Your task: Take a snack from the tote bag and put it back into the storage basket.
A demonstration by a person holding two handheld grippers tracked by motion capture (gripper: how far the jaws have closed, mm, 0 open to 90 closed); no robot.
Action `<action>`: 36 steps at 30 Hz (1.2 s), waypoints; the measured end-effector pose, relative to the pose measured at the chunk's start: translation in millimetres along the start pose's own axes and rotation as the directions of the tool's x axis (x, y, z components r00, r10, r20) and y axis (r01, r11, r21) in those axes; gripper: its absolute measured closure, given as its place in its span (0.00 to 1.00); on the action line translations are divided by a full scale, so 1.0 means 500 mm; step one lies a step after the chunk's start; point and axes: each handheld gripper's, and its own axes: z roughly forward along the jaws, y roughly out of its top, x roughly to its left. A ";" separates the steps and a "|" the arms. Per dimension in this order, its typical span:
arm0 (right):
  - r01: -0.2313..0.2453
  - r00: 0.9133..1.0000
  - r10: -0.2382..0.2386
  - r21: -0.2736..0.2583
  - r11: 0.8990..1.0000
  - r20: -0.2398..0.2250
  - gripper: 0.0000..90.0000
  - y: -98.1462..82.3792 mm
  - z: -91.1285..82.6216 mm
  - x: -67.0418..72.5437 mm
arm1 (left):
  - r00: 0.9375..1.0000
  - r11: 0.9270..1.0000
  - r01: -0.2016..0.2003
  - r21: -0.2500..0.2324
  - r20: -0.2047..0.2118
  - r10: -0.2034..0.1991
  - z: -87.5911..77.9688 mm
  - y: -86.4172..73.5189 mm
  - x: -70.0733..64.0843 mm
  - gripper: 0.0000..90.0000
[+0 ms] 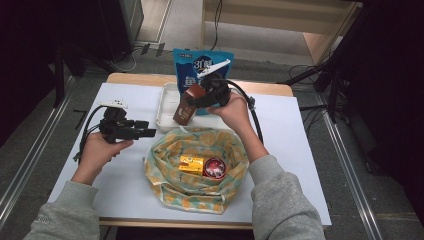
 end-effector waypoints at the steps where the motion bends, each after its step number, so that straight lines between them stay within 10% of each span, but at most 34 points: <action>1: 0.002 1.000 -0.002 0.001 1.000 0.000 0.49 -0.004 -0.003 -0.002 | 1.000 1.000 -0.001 -0.002 0.000 0.001 0.000 0.000 0.000 0.45; 18: 0.008 0.999 -0.008 0.003 1.000 -0.041 0.49 -0.087 -0.036 -0.030 | 1.000 1.000 0.001 -0.001 0.011 -0.001 0.011 0.007 0.000 0.45; 36: -0.066 0.993 0.073 0.079 0.995 -0.088 0.48 -0.157 0.003 -0.067 | 1.000 1.000 -0.006 0.007 0.016 0.006 0.017 0.008 -0.001 0.46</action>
